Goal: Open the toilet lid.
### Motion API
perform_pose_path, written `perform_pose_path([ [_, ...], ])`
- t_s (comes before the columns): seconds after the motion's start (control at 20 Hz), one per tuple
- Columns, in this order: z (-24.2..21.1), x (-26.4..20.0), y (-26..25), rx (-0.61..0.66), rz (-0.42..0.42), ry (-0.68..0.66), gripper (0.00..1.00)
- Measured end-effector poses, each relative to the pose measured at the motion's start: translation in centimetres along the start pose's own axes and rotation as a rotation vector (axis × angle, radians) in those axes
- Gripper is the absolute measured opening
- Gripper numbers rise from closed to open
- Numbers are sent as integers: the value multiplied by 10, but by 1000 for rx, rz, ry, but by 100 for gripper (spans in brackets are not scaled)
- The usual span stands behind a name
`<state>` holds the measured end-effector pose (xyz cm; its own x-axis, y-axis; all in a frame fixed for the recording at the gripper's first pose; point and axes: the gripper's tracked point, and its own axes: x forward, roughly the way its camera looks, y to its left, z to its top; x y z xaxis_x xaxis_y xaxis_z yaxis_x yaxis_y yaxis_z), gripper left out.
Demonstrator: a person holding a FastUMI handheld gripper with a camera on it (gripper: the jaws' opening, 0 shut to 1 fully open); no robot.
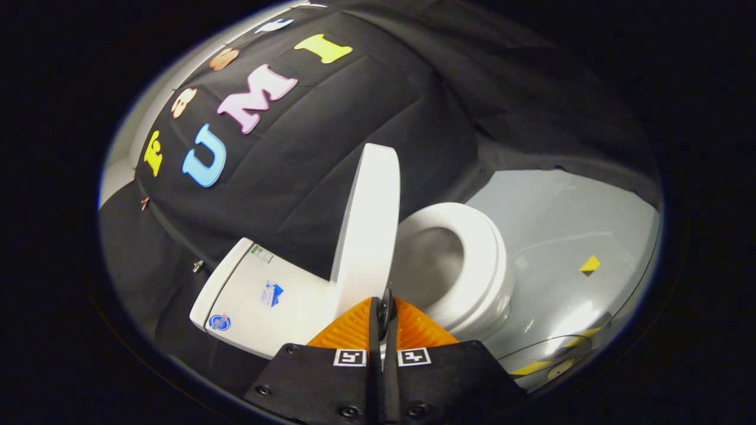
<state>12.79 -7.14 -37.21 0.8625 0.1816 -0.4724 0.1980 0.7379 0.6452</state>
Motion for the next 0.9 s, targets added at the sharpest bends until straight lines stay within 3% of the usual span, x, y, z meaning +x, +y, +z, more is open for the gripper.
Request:
perform_pose_path([
  [0.6, 5, -17, 119, -353, -35, 0, 5],
  [0.9, -13, -19, 189, -617, -24, -41, 5],
])
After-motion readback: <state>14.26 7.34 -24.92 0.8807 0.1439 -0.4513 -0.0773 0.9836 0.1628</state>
